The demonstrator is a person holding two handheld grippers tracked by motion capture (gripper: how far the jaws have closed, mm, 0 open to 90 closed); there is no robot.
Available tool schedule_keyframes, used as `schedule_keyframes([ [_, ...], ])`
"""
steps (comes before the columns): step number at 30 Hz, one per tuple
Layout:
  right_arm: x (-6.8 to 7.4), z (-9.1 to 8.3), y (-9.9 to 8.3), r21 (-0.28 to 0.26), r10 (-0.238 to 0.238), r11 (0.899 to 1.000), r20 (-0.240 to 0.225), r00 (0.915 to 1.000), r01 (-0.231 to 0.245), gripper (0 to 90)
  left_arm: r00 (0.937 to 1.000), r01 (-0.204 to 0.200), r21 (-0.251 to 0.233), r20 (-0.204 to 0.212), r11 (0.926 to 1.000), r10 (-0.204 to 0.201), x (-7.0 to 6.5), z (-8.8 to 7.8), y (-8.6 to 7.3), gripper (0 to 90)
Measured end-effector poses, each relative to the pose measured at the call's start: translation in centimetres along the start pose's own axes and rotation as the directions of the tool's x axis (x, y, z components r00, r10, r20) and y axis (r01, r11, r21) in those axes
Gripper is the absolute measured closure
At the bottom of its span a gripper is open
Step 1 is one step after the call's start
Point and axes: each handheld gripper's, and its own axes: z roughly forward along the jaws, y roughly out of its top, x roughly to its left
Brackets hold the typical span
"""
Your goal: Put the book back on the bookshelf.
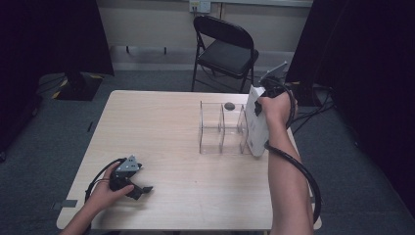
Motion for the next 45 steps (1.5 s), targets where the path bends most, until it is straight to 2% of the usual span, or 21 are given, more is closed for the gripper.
schedule_keyframes([
  [7,0.3,0.4,-0.4,-0.032,0.006,0.999,0.004,1.0000,-0.006,52.3,1.0000,0.000,0.000,0.000,1.0000,0.000,0.0,0.0,0.0,0.0],
  [18,0.1,0.6,-1.2,-0.025,-0.005,1.000,-0.002,1.0000,0.005,50.1,1.0000,0.000,0.000,0.000,1.0000,0.000,0.0,0.0,0.0,0.0],
  [25,-0.4,0.6,-1.5,-0.029,0.002,1.000,-0.028,0.9996,-0.003,47.5,1.0000,0.000,0.000,0.000,1.0000,0.000,0.0,0.0,0.0,0.0],
  [29,-0.4,0.6,-1.6,0.000,-0.011,1.000,-0.031,0.9995,0.011,45.5,1.0000,0.000,0.000,0.000,1.0000,0.000,0.0,0.0,0.0,0.0],
  [39,-0.7,0.6,-2.3,0.018,-0.010,1.000,-0.072,0.9974,0.011,37.2,1.0000,-0.001,0.000,0.000,1.0000,0.001,0.0,0.0,0.0,0.0],
  [45,-0.6,0.3,-2.7,0.026,-0.024,0.999,-0.061,0.9978,0.026,33.1,1.0000,0.000,0.000,0.000,1.0000,0.000,0.0,0.0,0.0,0.0],
])
